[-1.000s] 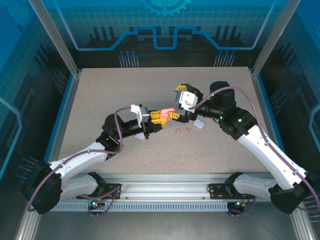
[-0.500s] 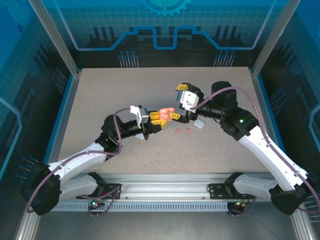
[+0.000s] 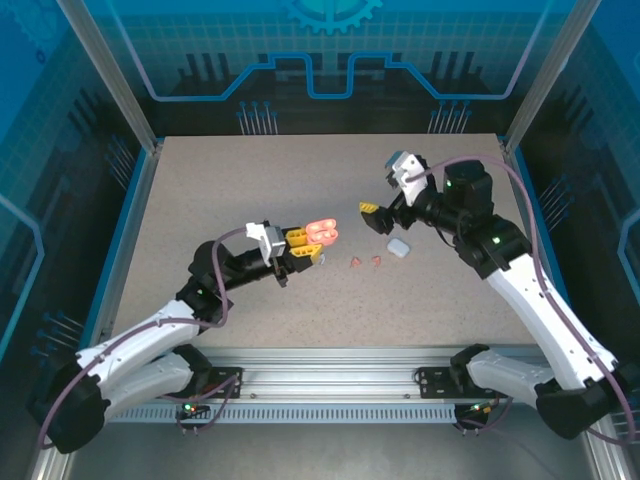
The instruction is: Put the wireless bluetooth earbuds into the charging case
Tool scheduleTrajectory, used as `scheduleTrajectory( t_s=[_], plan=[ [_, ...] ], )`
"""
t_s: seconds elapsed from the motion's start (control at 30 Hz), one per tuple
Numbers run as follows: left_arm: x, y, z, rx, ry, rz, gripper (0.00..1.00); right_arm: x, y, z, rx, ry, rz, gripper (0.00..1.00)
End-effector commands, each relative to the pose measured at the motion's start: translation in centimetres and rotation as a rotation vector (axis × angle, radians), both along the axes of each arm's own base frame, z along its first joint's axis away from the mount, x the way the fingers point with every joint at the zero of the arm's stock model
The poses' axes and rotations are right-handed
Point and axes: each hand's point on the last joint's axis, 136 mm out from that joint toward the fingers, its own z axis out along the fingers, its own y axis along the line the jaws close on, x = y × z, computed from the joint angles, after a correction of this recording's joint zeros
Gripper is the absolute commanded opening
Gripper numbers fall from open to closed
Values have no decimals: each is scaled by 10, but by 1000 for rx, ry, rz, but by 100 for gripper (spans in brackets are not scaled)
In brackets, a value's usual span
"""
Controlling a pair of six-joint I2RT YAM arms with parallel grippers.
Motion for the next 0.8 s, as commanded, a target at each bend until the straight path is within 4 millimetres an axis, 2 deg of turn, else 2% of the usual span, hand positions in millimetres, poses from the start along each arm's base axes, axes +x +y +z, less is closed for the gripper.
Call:
scheduleTrajectory(
  t_s=[0.0, 0.1, 0.17, 0.37, 0.47, 0.67, 0.77],
  plan=[
    [-3, 7, -4, 30, -19, 40, 0, 20, -28, -61, 35, 309, -245, 100],
    [-5, 12, -5, 33, -23, 59, 0, 27, -40, -99, 14, 468, -348, 100],
    [-5, 14, -5, 33, -28, 70, 0, 31, -47, -122, 2, 551, -434, 94],
    [-5, 16, -5, 36, -27, 83, 0, 30, -52, -171, -61, 745, -527, 82],
    [-4, 16, -5, 37, -26, 85, 0, 27, -50, -192, -124, 829, -526, 75],
    [-3, 16, -6, 39, -23, 90, 0, 22, -44, -218, -251, 880, -520, 69],
    [-3, 16, -7, 39, -21, 89, 0, 20, -41, -232, -314, 908, -512, 61]
  ],
)
